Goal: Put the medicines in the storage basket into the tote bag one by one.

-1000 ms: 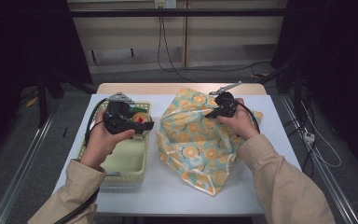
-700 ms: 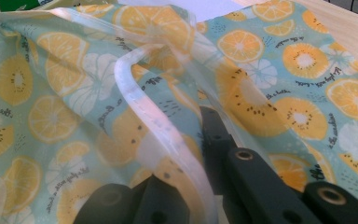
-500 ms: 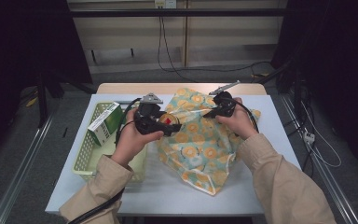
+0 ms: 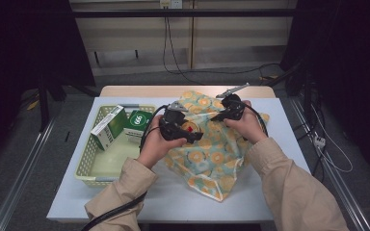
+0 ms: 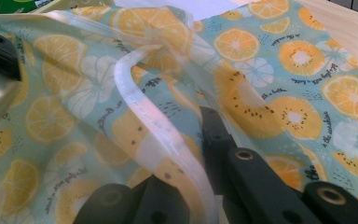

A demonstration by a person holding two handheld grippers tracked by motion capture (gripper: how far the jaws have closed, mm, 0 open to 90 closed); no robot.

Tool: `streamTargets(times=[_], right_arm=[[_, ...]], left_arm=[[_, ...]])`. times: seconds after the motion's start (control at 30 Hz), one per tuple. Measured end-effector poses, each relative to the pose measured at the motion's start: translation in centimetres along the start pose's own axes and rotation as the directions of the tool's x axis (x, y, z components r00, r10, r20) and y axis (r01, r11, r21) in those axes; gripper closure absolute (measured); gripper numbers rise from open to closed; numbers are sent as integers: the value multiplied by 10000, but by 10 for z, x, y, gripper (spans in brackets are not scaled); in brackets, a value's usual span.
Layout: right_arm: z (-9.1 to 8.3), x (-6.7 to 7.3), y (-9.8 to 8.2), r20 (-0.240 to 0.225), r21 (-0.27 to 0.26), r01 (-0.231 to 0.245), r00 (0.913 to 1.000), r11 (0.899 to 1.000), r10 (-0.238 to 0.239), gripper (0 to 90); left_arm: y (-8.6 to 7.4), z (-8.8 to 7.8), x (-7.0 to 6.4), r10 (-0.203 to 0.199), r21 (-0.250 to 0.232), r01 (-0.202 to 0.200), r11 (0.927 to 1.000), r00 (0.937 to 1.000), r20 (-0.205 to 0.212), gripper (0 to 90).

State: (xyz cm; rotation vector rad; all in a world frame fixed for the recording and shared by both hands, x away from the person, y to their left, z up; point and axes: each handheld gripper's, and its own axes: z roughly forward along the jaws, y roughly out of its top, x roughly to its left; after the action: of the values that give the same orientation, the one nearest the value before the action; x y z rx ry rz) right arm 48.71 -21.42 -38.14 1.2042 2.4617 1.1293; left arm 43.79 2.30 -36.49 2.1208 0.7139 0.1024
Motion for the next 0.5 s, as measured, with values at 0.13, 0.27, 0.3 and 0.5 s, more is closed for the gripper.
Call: streamTargets(times=[0.13,0.27,0.3,0.5], right_arm=[[-3,-1,0,42,-60,-67,10000,10000,67,891],[-5,-2,0,88,-89,-61,9999,9999,62,891],[-6,-2,0,96,-104,-61,9999,9999,62,891],[-5,-1,1,140,-123,-69,9999,9999,71,891]], left_arm=[[-4,7,4,-151,-47,151,9999,9999,39,214],[-6,16,4,-173,132,173,9998,9998,71,214],[-6,18,3,-161,106,159,9998,9998,118,214],[-7,35,0,-226,226,218,9995,9991,361,214]])
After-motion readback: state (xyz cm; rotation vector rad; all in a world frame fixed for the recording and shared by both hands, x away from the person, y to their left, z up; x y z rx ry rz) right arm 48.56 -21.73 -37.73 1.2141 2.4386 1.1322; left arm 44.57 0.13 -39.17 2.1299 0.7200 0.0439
